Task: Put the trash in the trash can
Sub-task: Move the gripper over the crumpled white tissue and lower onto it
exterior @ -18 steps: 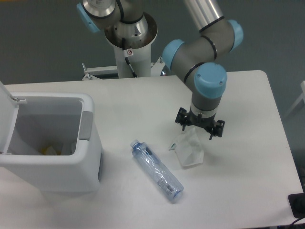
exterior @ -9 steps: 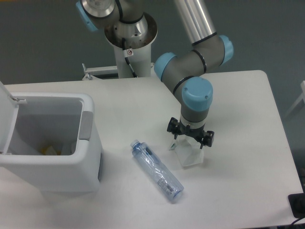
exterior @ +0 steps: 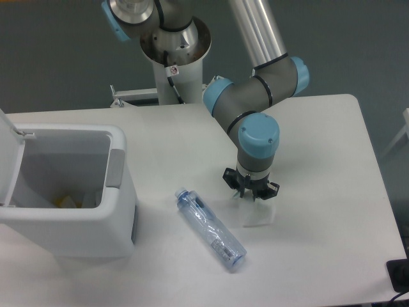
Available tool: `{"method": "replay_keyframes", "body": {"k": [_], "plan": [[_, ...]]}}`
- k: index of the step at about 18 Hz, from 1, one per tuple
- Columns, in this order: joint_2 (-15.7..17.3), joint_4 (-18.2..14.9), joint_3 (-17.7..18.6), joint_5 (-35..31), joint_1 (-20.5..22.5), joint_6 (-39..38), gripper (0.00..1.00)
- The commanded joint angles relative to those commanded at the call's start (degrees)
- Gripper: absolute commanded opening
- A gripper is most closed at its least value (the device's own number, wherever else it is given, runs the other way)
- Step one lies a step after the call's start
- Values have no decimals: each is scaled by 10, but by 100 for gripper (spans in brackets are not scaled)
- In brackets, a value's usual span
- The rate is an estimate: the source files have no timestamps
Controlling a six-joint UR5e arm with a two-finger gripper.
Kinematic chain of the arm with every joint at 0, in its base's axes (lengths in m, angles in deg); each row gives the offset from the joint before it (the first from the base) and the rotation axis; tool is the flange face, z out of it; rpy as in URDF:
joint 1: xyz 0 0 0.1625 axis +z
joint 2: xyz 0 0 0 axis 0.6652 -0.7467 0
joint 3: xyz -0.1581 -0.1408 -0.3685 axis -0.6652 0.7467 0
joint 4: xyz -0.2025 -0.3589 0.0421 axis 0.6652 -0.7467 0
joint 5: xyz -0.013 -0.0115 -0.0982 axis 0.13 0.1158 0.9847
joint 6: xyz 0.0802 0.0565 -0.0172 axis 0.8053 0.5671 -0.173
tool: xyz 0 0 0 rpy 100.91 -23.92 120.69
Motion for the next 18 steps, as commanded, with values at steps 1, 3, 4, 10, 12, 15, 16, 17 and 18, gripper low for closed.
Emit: {"method": "replay_keyframes", "body": {"k": [1, 3, 4, 10, 12, 15, 16, 17, 18], "plan": [[0, -1, -4, 2, -1, 1, 0], [0, -3, -13, 4, 0, 2, 0], [2, -4, -16, 4, 2, 2, 0], [17, -16, -48, 89, 21, -25, 0], [25, -21, -59, 150, 32, -43, 0], [36, -21, -80, 211, 40, -83, 0], [38, -21, -87, 219, 40, -99, 0], [40, -21, -92, 228, 38, -115, 0], [45, -21, -98, 238, 35, -130, 0]]}}
